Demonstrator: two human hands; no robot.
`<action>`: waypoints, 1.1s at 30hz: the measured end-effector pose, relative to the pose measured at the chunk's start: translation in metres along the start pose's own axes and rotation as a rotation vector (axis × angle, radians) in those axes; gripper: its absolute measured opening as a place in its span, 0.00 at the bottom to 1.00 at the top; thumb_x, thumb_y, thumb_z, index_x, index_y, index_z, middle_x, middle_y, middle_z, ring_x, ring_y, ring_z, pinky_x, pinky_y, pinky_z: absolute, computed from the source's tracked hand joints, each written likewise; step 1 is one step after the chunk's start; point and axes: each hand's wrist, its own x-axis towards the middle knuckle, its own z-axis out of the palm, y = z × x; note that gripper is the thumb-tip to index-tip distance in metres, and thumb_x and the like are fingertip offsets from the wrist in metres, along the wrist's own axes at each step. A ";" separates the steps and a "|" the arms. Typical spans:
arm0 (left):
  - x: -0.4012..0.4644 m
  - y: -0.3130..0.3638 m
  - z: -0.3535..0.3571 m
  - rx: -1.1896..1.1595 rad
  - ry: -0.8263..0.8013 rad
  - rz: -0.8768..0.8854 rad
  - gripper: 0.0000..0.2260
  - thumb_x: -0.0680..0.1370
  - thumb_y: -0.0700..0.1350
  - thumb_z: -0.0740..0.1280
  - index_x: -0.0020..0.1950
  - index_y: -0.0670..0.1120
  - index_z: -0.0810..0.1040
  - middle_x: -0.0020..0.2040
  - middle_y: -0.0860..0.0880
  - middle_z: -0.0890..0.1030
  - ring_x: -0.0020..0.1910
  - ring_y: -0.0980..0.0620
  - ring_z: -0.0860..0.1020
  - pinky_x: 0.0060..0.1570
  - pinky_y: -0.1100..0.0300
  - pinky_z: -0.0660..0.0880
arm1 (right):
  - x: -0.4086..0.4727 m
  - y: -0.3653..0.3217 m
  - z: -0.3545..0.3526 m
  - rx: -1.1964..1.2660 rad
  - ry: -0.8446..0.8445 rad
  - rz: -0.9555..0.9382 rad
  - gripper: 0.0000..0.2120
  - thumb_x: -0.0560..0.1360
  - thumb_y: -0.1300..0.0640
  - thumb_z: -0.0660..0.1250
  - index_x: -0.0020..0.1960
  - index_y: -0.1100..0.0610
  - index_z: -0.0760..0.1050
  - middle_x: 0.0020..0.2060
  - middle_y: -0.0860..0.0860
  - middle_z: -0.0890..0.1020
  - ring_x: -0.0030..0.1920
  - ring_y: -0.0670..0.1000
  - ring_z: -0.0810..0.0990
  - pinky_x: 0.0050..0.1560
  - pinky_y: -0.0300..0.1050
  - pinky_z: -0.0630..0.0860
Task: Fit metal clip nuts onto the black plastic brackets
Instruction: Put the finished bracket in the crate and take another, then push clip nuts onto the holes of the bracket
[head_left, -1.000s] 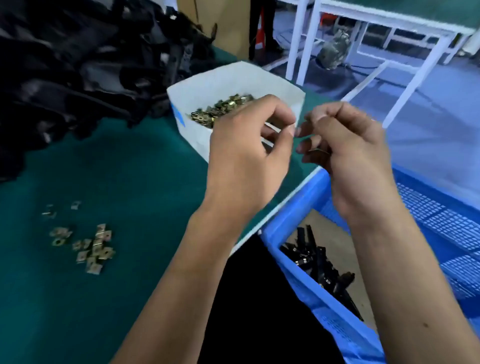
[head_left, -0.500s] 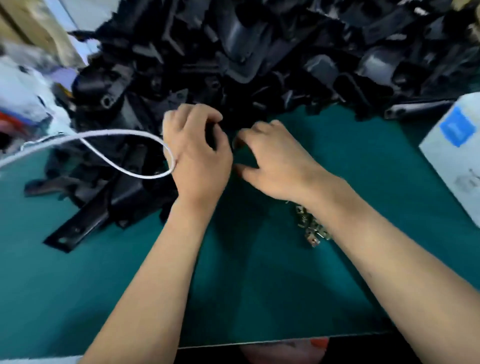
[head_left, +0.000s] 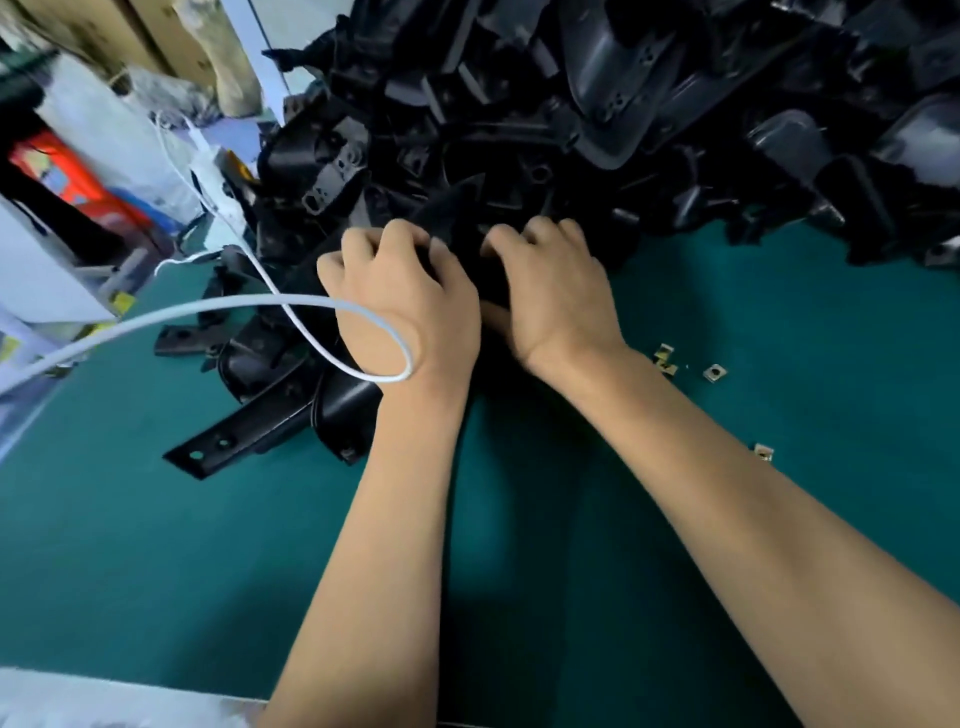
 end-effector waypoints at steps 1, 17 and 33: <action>0.000 0.000 0.000 -0.021 0.023 -0.009 0.11 0.81 0.50 0.63 0.54 0.47 0.83 0.54 0.45 0.80 0.58 0.41 0.72 0.45 0.65 0.53 | -0.002 0.005 -0.006 0.041 0.014 0.001 0.16 0.76 0.47 0.73 0.62 0.49 0.76 0.56 0.52 0.79 0.60 0.58 0.75 0.50 0.54 0.74; -0.059 0.054 0.012 -1.076 -0.371 0.357 0.14 0.82 0.49 0.71 0.62 0.42 0.82 0.59 0.47 0.84 0.62 0.46 0.82 0.65 0.44 0.77 | -0.063 0.074 -0.085 0.651 0.178 -0.324 0.09 0.74 0.64 0.74 0.46 0.50 0.80 0.47 0.48 0.83 0.53 0.48 0.82 0.56 0.43 0.75; -0.080 0.054 0.034 0.208 -0.515 0.416 0.32 0.75 0.71 0.60 0.57 0.43 0.74 0.57 0.44 0.78 0.60 0.41 0.72 0.61 0.46 0.65 | -0.075 0.136 -0.066 0.204 -0.256 -0.009 0.11 0.73 0.55 0.78 0.44 0.49 0.75 0.43 0.45 0.75 0.45 0.49 0.76 0.42 0.39 0.67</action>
